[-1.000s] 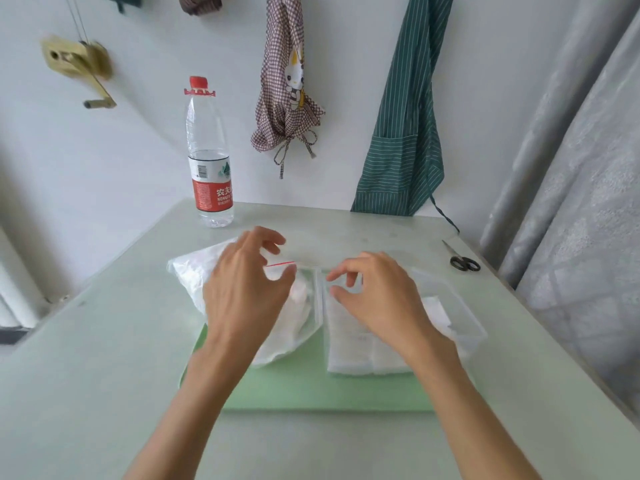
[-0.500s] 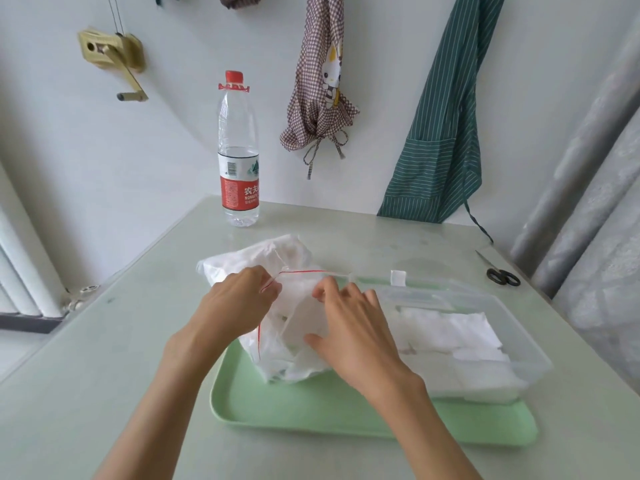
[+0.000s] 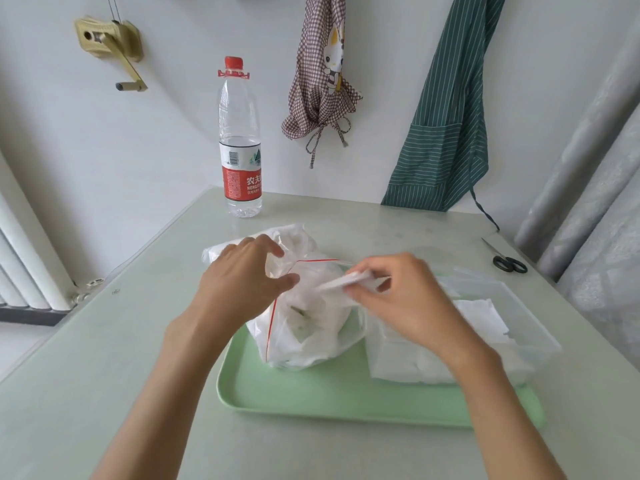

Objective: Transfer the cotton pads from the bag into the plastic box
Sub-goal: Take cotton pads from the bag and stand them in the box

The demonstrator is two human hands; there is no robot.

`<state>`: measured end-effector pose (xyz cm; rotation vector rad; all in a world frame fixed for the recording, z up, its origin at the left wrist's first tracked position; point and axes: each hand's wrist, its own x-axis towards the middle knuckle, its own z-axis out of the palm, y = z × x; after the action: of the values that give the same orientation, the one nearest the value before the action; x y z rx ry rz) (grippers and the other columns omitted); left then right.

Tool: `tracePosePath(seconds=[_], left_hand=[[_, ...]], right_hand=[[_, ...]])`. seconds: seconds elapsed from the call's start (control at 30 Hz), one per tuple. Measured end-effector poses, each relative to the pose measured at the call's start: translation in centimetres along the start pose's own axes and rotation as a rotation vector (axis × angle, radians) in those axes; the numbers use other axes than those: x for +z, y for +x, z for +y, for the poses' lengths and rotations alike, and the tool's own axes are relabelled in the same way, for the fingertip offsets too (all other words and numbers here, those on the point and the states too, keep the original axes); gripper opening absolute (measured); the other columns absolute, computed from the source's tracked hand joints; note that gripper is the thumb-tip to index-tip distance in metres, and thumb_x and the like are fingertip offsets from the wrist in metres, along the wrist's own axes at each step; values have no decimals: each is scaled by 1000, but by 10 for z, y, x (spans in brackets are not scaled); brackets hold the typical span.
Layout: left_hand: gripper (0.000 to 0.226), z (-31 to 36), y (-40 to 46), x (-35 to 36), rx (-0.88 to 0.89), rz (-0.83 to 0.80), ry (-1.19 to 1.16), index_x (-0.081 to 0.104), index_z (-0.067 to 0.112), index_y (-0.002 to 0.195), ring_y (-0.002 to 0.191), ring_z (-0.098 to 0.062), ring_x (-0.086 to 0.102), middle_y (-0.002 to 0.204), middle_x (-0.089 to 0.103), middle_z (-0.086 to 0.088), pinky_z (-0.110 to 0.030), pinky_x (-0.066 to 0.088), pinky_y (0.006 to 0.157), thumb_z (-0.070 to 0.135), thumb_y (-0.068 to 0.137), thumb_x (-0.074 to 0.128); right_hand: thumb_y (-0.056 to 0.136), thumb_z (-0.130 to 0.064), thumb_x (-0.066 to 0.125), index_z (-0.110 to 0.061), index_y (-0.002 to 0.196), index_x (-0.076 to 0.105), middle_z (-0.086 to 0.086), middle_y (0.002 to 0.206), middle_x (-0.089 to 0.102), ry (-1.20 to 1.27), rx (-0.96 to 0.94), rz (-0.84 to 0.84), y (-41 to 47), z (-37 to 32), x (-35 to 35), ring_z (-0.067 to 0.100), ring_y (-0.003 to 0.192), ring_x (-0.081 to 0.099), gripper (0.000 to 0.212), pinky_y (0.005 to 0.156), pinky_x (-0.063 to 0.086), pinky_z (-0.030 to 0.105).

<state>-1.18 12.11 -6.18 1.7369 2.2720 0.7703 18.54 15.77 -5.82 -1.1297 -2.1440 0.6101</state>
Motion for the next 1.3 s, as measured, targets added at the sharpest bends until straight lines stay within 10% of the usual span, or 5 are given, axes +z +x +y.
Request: tracePosePath(seconds=[0.27,0.43,0.63,0.9,1.3], left_hand=[[21,48,-13,16,383,126,-170,57,38,109,105,-4,49,109,57,22,-20,30,80,32,89,59],[19,59,-16,35,420,63,-87,62,39,109,110,-9,51,111,61,16,-23,30,84,33,93,53],[20,83,-10,39,380,67,79,66,36,106,110,-14,48,112,62,12,-26,32,77,40,89,57],[21,123,4,61,525,-113,632,65,26,103,110,-18,45,109,60,7,-26,25,79,26,82,64],[14,126,14,71,694,-149,995,60,25,99,105,-14,52,103,63,5,-27,22,81,31,86,62]], right_hand=[[88,-1,61,2,105,68,9,93,69,509,483,149,-7,52,-55,12,78,65,19,65,55,13],[77,0,73,-11,83,58,9,76,63,450,631,91,-5,62,-40,19,60,59,20,56,53,24],[76,3,73,-14,68,45,11,80,61,595,658,-2,6,61,-35,25,73,61,34,91,53,42],[81,5,67,-11,77,52,8,79,60,625,634,175,-2,71,-91,12,62,59,22,59,58,21],[82,5,66,-10,79,57,9,84,61,634,641,98,-19,83,-98,14,70,60,18,60,57,18]])
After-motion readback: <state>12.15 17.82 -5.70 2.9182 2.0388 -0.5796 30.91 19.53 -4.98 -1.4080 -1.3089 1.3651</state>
